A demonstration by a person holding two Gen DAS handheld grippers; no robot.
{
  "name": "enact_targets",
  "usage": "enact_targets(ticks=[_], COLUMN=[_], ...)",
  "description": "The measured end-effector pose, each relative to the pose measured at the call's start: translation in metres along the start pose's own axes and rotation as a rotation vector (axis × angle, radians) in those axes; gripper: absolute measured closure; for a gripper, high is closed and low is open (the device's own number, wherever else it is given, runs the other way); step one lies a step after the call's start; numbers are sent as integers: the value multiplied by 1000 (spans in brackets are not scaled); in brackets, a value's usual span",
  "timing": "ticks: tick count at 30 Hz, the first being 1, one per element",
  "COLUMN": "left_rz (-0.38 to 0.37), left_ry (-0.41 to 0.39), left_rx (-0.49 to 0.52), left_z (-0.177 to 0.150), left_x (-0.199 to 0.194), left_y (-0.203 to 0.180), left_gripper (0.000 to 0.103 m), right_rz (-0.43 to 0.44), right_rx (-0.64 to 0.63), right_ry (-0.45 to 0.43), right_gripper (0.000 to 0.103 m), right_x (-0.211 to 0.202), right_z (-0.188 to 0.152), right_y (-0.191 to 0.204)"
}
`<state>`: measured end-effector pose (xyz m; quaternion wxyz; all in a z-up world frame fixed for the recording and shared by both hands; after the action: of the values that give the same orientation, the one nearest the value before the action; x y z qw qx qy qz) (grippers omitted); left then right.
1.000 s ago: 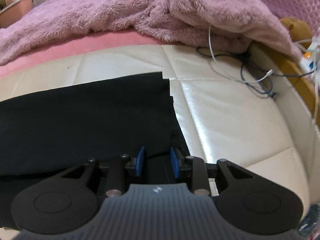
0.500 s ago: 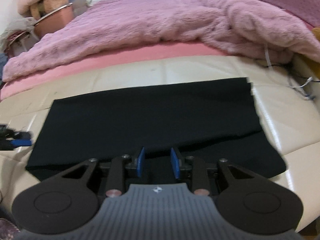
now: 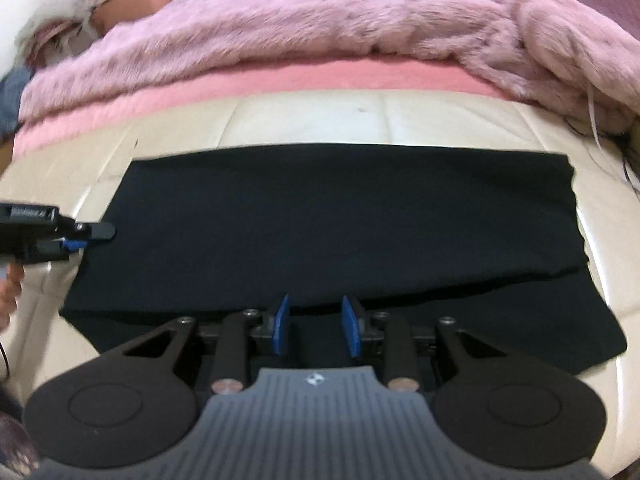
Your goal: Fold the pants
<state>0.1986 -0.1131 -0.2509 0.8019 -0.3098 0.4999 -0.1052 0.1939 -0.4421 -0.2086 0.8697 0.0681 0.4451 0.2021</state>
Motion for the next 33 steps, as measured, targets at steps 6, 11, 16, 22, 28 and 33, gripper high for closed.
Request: enact_targets(ticks=[6, 11, 16, 22, 28, 33], left_rz=[41, 86, 150, 154, 123, 120], left_ry=[-19, -31, -65, -125, -145, -156], left_rx=[15, 67, 38, 25, 31, 88], left_z=[7, 23, 48, 74, 86, 92], left_x=[-28, -80, -135, -183, -191, -198], left_y=[18, 53, 97, 108, 81, 46], left_gripper=[96, 96, 96, 96, 96, 96], right_rz=[-2, 38, 92, 166, 138, 146], right_rx=[-179, -313, -431, -518, -598, -595], right_ry=[93, 127, 173, 244, 279, 280], right_gripper=[79, 88, 94, 103, 103, 103], right_x=[18, 34, 62, 95, 103, 101], right_z=[7, 21, 27, 18, 13, 14], right_y=[28, 68, 123, 176, 190, 188])
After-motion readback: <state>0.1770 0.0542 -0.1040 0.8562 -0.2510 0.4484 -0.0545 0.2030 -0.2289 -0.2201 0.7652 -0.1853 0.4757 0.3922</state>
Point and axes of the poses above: each gripper's, at about its wrist camera, not at the fingertips, and x roughly the way its jaws point, y to its left, z to its top, the point moved 10 cm from there along x, roughly the way its jaws point, and after that the axes turned 9 degrees about z, right-handed, at the moved point
